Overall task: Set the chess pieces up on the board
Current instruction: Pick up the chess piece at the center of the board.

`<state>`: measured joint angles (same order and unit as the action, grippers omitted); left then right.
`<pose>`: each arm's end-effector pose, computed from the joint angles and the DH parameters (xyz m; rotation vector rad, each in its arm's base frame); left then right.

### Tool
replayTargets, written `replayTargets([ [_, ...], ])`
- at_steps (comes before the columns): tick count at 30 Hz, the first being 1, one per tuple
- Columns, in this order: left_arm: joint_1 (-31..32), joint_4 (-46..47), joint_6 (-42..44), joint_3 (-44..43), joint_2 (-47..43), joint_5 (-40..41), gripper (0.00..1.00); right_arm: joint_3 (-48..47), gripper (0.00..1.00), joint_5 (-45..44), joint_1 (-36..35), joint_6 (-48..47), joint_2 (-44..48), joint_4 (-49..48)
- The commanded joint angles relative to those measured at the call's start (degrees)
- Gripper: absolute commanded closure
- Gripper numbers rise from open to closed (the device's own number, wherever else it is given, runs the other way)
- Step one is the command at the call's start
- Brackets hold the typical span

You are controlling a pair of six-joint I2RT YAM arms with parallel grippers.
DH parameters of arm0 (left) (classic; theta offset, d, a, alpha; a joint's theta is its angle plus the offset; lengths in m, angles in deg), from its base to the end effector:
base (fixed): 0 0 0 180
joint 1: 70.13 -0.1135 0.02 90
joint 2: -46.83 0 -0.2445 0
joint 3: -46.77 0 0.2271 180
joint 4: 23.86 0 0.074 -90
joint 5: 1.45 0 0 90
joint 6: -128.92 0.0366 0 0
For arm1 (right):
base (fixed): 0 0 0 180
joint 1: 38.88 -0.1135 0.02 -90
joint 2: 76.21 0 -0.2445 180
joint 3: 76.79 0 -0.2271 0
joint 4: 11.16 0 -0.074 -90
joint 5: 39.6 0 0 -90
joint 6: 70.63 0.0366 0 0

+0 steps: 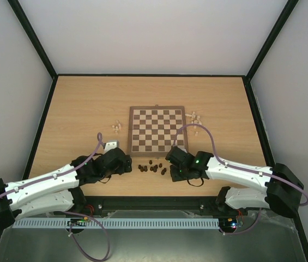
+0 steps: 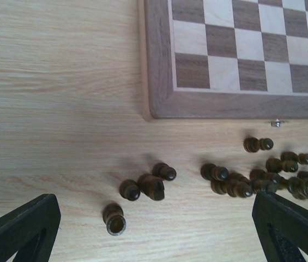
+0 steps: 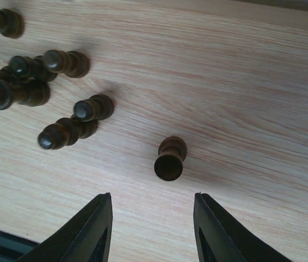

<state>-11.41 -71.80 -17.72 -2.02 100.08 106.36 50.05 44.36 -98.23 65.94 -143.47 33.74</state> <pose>0.0960 -0.1365 0.2055 -0.0876 2.4919 -0.5077 0.1066 0.1723 0.1890 -0.2601 2.6758 0.5096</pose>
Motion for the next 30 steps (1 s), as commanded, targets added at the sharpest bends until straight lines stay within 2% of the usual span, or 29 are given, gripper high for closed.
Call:
replayTargets([
  [1, 0.5, -1.2, -1.0, -1.0, 0.1, 5.0, 0.00, 0.2, 0.59, -3.0, -0.8, 2.7, -3.5, 0.6],
  [6, 0.5, 2.1, 1.2, 1.1, -3.2, 3.1, 0.00, -2.0, 0.64, -6.1, -0.7, 2.2, -8.2, 1.9],
  [9, 0.5, 0.7, 1.3, 1.0, -4.3, 3.6, 0.00, -3.3, 0.66, -6.8, -0.7, 1.8, -10.3, 1.4],
  [15, 0.5, -1.6, 1.6, -0.2, -1.3, 3.6, 0.01, -5.3, 0.67, -6.4, -0.7, 0.8, -13.8, 0.0],
  [17, 0.5, -1.2, 1.9, 0.0, -0.2, 3.0, 0.01, -5.6, 0.76, -6.4, -0.7, 0.6, -14.2, -0.1],
  [21, 0.7, -0.4, 3.6, 0.7, 0.7, 0.9, 0.00, -5.8, 0.93, -6.4, -0.7, 0.7, -13.5, 1.3],
  [27, 1.0, 1.4, 5.7, 0.6, 1.8, -1.9, 0.00, -10.6, 0.96, -11.7, 0.4, 0.4, -7.0, 8.4],
  [30, 1.0, 1.5, 5.7, 0.1, 2.1, -1.7, 0.00, -13.7, 0.95, -12.6, 6.4, -3.4, -4.9, 11.5],
])
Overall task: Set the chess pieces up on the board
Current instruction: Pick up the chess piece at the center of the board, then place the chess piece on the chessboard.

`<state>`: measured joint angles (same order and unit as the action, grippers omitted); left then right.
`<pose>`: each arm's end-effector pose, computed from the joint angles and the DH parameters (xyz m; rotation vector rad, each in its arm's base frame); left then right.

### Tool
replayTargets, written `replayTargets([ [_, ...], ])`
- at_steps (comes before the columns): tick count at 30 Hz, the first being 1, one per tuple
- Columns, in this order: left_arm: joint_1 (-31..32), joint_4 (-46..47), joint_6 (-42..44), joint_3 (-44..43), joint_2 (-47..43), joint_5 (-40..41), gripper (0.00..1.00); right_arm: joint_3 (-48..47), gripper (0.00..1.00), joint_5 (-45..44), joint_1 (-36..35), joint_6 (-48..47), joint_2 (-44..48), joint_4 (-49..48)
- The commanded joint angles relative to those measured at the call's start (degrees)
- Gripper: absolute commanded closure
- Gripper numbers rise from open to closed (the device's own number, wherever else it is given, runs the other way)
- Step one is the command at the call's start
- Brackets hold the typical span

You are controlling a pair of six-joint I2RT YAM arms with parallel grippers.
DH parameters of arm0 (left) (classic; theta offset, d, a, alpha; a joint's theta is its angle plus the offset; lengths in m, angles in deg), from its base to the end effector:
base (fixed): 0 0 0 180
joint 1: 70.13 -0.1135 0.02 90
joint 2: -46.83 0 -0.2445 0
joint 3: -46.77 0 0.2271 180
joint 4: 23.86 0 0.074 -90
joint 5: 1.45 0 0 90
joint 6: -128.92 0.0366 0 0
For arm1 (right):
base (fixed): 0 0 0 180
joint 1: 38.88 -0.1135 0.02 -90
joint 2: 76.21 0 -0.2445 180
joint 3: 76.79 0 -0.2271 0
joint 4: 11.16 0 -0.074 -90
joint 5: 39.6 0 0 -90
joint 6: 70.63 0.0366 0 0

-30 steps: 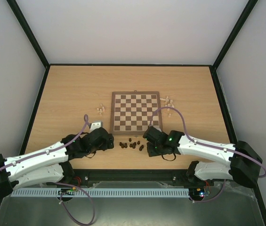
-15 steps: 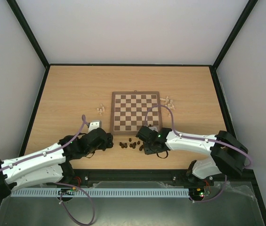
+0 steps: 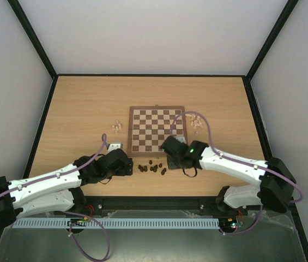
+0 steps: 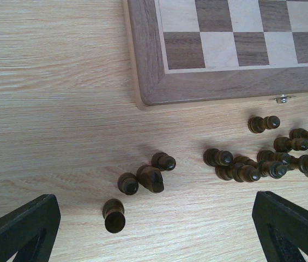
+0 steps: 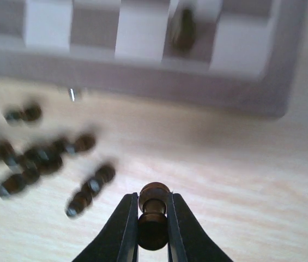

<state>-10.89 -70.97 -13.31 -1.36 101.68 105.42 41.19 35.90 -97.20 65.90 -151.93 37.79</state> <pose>0.0956 -0.1399 0.1988 0.0321 2.5137 -0.4680 0.1289 0.1914 0.1995 -0.1897 2.6322 0.3040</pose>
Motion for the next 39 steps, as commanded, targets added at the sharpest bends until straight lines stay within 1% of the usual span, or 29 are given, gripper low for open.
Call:
replayTargets([
  [1, 0.5, 0.8, 1.1, -0.6, 0.3, -0.8, 0.00, -5.6, 0.95, -4.0, 7.3, -4.7, 3.6, 8.1],
  [7, 0.5, 1.6, 0.8, 0.0, -2.4, -1.2, 0.01, -7.9, 0.95, -1.5, 17.3, -12.3, 0.2, 6.7],
  [9, 0.5, 0.5, 0.7, -0.7, -2.5, -0.3, 0.00, -7.7, 0.95, 0.6, 19.8, -14.0, -1.1, 4.3],
  [12, 0.5, -0.7, 0.3, -1.5, -2.7, 0.4, 0.01, -7.8, 0.95, 2.5, 21.6, -15.4, -3.9, 2.0],
  [16, 0.5, -0.5, -1.3, -0.3, -3.6, 0.2, 0.01, -8.2, 0.95, 4.3, 21.9, -16.3, -6.7, -0.3],
  [19, 0.5, 0.6, -1.5, 0.7, -4.7, -0.5, 0.01, -8.1, 0.95, 4.6, 21.9, -16.8, -8.4, -1.7],
  [25, 0.5, 0.5, -2.1, 0.9, -4.1, 0.0, 0.00, -8.4, 0.95, 4.3, 22.0, -17.5, -11.5, -3.3],
  [34, 0.5, 0.3, -2.5, 0.9, -4.3, 0.4, 0.01, -8.2, 0.94, 4.3, 22.8, -18.3, -13.3, -5.2],
  [36, 0.5, 0.2, -2.5, 0.9, -4.3, 0.4, 0.00, -8.0, 0.91, 4.4, 23.0, -18.4, -13.2, -5.3],
  [39, 0.5, 0.1, -2.3, 0.6, -4.2, 0.4, 0.01, -7.8, 0.79, 4.7, 23.0, -18.5, -11.9, -4.5],
])
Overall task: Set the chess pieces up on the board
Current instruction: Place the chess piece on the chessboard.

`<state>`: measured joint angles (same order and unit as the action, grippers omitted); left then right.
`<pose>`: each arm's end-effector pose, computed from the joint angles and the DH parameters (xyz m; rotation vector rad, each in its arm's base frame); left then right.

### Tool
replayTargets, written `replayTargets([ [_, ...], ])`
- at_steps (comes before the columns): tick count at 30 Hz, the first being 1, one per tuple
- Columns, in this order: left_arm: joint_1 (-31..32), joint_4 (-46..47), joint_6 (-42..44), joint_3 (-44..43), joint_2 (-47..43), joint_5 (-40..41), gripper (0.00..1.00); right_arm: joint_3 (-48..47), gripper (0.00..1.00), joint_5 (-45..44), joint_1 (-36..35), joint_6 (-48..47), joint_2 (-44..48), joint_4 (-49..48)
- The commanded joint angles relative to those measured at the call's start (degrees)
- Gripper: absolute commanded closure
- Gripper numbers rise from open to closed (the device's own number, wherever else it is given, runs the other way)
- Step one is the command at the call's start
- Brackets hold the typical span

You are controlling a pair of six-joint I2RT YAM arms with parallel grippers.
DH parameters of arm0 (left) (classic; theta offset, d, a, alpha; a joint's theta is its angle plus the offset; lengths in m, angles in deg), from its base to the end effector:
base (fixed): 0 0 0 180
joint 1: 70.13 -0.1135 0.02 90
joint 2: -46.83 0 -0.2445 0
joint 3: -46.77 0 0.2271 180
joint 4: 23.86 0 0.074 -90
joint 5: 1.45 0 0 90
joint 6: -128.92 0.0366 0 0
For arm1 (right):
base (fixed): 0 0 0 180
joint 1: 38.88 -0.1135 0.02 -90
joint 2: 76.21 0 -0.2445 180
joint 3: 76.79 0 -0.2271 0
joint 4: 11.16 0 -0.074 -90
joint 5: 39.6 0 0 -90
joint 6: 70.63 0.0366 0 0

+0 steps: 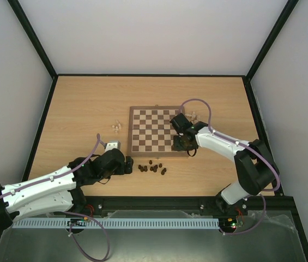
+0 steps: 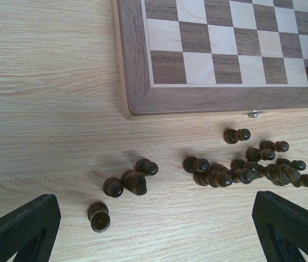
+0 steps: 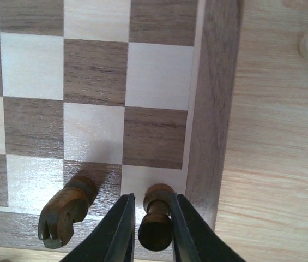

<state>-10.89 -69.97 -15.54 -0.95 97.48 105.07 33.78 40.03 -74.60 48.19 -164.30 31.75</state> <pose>0.0925 -0.1350 0.2086 -0.0307 2.4618 -0.5736 0.2307 0.1578 0.1885 -0.0977 2.6226 0.1535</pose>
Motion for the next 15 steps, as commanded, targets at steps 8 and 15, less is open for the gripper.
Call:
replayTargets([
  [8, 0.5, -1.1, 0.1, -0.8, 1.3, 0.9, 0.01, 1.0, 0.61, 1.6, 0.4, -0.1, 10.9, 5.8],
  [15, 0.5, -0.8, 0.3, -1.7, 2.0, 3.0, 0.00, 2.2, 0.57, 5.5, -5.4, 1.0, 18.0, 7.3],
])
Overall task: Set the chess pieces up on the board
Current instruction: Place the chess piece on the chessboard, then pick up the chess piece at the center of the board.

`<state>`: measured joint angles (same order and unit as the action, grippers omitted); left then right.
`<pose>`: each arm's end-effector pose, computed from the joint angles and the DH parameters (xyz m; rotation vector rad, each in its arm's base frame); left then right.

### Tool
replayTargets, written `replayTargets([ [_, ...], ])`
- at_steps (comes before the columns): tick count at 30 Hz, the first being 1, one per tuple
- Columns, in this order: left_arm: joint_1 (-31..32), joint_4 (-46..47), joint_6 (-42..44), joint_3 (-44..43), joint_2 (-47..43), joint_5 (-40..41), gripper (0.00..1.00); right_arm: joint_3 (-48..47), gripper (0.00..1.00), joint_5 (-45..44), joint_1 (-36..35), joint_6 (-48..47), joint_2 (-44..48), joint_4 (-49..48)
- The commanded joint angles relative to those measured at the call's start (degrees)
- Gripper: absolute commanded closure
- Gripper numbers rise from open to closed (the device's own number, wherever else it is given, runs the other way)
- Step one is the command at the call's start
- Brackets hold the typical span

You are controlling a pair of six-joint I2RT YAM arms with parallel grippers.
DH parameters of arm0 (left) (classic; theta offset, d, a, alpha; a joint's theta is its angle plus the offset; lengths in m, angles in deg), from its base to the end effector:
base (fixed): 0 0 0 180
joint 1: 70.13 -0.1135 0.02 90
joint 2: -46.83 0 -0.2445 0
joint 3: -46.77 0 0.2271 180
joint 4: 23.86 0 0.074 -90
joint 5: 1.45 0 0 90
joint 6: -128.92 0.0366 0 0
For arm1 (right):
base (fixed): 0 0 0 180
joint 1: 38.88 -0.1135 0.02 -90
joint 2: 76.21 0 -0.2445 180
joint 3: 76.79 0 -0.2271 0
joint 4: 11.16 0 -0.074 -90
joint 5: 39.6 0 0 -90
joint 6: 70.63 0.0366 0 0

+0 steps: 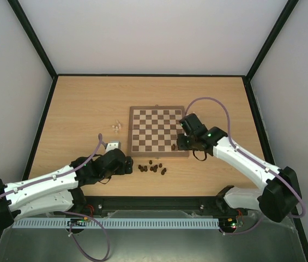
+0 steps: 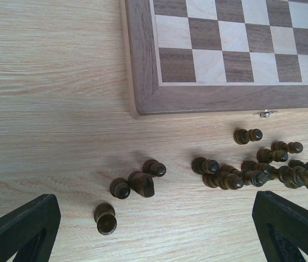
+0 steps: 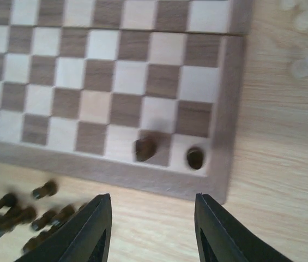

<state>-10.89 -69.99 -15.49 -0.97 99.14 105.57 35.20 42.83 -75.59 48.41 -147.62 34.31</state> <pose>0.0941 -0.1371 0.2045 -0.0278 2.4774 -0.5368 0.1963 0.1404 0.2487 -0.1030 2.4446 0.3622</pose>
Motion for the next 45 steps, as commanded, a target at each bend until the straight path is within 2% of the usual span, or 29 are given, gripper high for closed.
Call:
replayTargets([
  [1, 0.4, -0.9, 0.3, -2.1, 0.3, 2.8, 0.01, 0.4, 0.57, 2.9, -7.4, 1.1, 1.0, 4.9],
  [9, 0.4, -3.0, -2.3, -3.1, -3.4, 4.8, 0.00, -2.9, 0.61, 2.3, -19.5, 1.5, -6.0, 4.4],
  [14, 0.4, -3.5, -4.2, -1.8, -6.5, 4.3, 0.01, -5.1, 0.62, 1.7, -23.8, 0.8, -11.8, 3.3],
  [33, 0.4, -4.5, -5.9, 0.1, -9.2, 5.2, 0.00, -8.1, 0.67, 3.4, -25.3, -0.6, -21.4, 1.2],
  [38, 0.4, -4.8, -6.2, 0.7, -10.4, 5.3, 0.01, -8.0, 0.72, 3.2, -25.3, -0.5, -22.4, 1.3],
  [45, 0.5, -5.0, -6.4, 1.1, -11.1, 5.3, 0.01, -8.2, 0.89, 3.6, -25.3, -0.4, -22.4, 1.3],
])
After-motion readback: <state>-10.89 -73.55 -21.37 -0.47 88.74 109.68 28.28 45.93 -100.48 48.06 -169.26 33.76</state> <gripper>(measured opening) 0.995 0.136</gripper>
